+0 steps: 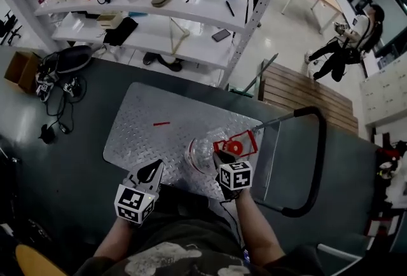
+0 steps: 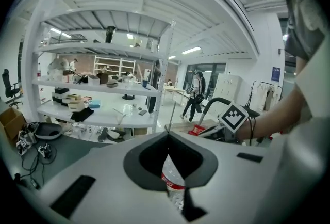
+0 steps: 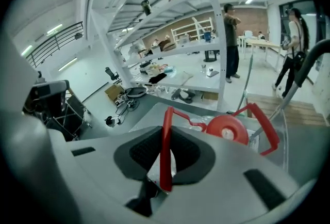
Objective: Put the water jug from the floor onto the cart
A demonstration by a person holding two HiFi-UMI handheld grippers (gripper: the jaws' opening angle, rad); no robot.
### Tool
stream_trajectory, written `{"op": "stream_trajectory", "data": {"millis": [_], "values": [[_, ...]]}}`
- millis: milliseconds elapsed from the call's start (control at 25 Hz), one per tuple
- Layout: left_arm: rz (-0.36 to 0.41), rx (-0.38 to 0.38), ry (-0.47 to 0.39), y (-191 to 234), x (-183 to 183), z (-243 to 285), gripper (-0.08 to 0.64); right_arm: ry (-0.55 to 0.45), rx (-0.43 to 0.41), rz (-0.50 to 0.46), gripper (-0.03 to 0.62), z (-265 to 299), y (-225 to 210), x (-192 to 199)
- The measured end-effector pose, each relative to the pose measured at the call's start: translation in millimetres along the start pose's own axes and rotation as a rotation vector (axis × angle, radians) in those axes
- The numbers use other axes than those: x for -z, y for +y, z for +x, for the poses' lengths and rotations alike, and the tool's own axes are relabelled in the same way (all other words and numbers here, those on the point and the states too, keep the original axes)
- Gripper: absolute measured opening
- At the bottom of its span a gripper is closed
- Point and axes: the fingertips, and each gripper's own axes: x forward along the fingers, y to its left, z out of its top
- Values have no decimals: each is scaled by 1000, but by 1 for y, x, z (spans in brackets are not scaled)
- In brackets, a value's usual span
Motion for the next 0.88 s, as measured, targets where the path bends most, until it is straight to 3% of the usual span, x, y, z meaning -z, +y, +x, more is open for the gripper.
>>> {"op": "stream_trajectory", "data": {"millis": [440,720,880], "values": [[10,76,53,60,-3,22,6,-10,-4,78,35,59,54,-19],[36,118,58,54,-5,28,6,77,-36,31,35,71,76,0],[46,130,44,45,-9,28,6,69,-47,20,35,65,79,4]]}}
